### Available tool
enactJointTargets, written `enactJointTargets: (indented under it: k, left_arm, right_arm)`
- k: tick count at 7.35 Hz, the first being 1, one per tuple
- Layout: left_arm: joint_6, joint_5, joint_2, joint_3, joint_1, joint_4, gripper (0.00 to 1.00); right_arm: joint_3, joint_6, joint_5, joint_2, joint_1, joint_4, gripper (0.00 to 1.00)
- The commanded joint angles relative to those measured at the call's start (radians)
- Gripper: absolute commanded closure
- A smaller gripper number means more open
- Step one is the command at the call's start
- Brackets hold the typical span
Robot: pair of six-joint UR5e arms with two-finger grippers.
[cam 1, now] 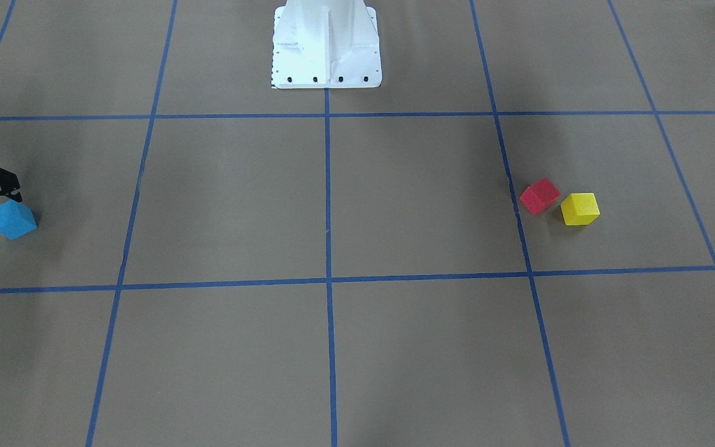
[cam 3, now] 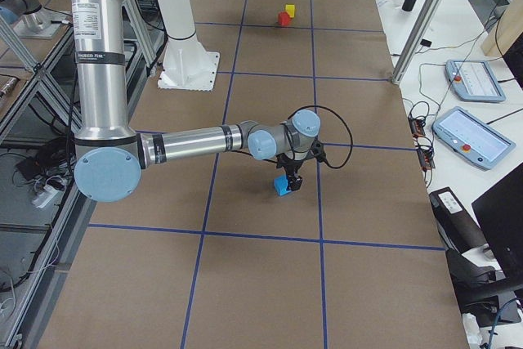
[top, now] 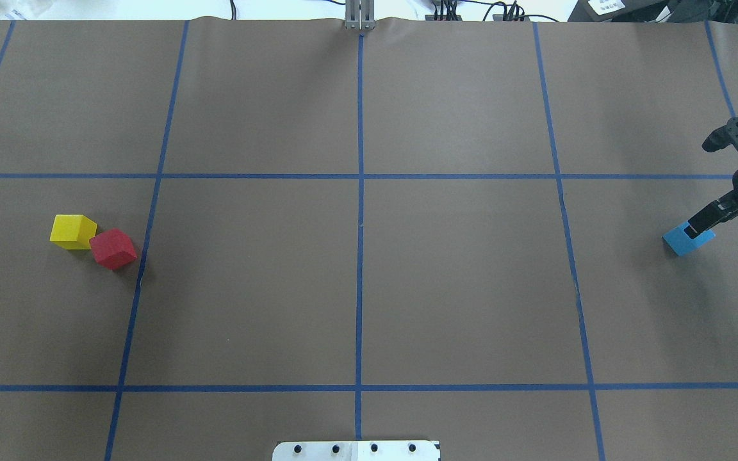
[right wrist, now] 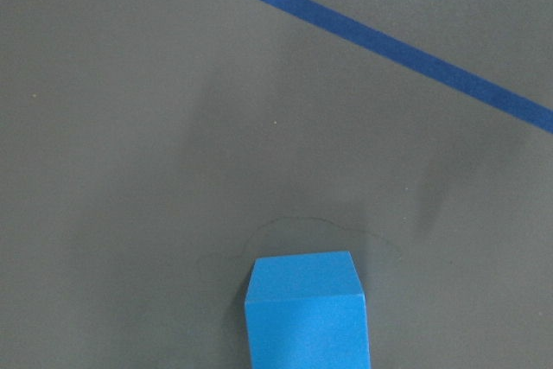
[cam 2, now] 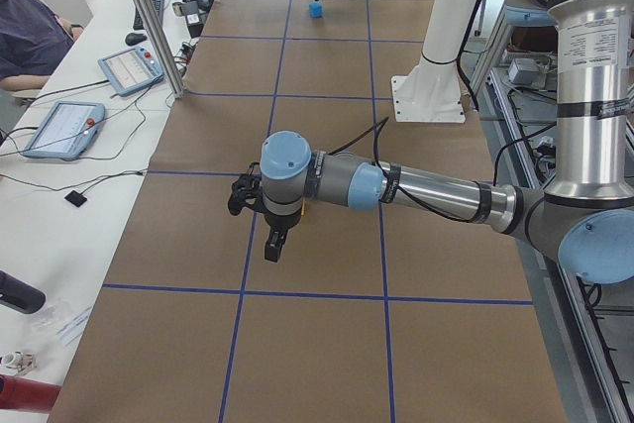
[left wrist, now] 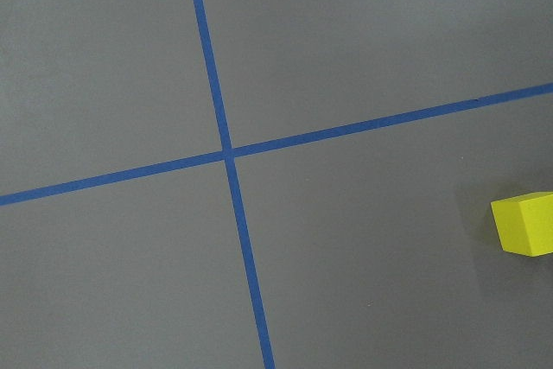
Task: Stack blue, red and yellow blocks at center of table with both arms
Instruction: 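Lower the right gripper onto the blue cube and grasp it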
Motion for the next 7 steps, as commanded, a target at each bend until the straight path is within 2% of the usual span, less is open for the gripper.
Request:
enactJointTargets:
  k: [1, 3, 4, 5, 6, 7]
  left_arm:
    - [0.001, 0.000, 0.000, 0.003, -0.001, 0.000, 0.00]
    - [0.002, 0.000, 0.002, 0.003, -0.002, 0.000, 0.00]
    - [0.002, 0.000, 0.002, 0.003, -0.002, 0.000, 0.00]
    - [0.002, 0.000, 0.002, 0.005, -0.002, 0.000, 0.00]
    - [0.004, 0.000, 0.002, 0.005, -0.002, -0.002, 0.00]
    - [0.004, -0.002, 0.002, 0.005, 0.000, -0.002, 0.00]
  right_arm:
    - [-0.033, -0.001, -0.002, 0.017, -0.020, -0.001, 0.00]
    - [-0.071, -0.039, -0.002, 0.030, -0.033, -0.001, 0.05]
    - [-0.096, -0.041, 0.000, 0.040, -0.038, 0.001, 0.11]
    - [-0.100, -0.041, 0.000, 0.047, -0.040, 0.001, 0.24]
    - [-0.113, -0.043, 0.000, 0.053, -0.041, 0.002, 0.50]
    - [-0.114, -0.043, -0.002, 0.055, -0.041, 0.013, 0.92]
